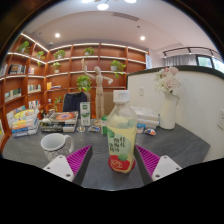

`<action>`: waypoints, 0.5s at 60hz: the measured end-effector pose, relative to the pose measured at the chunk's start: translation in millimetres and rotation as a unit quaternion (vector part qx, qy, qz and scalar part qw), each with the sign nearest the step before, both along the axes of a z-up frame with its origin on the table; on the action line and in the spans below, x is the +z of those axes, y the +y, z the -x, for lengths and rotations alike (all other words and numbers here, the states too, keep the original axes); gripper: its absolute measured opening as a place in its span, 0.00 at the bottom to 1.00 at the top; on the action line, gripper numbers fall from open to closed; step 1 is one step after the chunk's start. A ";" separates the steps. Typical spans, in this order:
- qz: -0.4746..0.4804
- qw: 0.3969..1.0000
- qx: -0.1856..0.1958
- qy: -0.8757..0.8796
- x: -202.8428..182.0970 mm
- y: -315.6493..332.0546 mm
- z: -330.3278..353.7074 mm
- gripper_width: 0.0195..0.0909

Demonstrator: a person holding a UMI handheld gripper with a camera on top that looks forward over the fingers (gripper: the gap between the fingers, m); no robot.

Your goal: Pour water

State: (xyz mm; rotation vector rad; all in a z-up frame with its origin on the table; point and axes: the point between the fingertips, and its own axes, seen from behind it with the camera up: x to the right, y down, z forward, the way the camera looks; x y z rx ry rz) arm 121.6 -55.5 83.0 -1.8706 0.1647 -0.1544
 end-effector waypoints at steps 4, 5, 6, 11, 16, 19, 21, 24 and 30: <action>0.002 1.000 0.004 -0.003 4.7 -20.7 13.5 0.91; 0.004 1.000 0.006 -0.001 5.4 -26.0 17.3 0.91; 0.006 1.000 0.008 0.001 5.9 -31.4 21.6 0.91; 0.006 1.000 0.024 0.009 12.1 -54.8 44.5 0.91; 0.006 0.999 0.033 0.007 18.4 -78.3 64.1 0.90; 0.003 0.999 0.041 0.006 23.8 -88.1 73.9 0.90; 0.001 0.999 0.045 0.005 27.4 -95.2 81.7 0.91; -0.005 0.998 0.055 0.001 33.6 -103.7 92.3 0.91; -0.014 0.998 0.067 -0.004 46.7 -117.0 109.6 0.91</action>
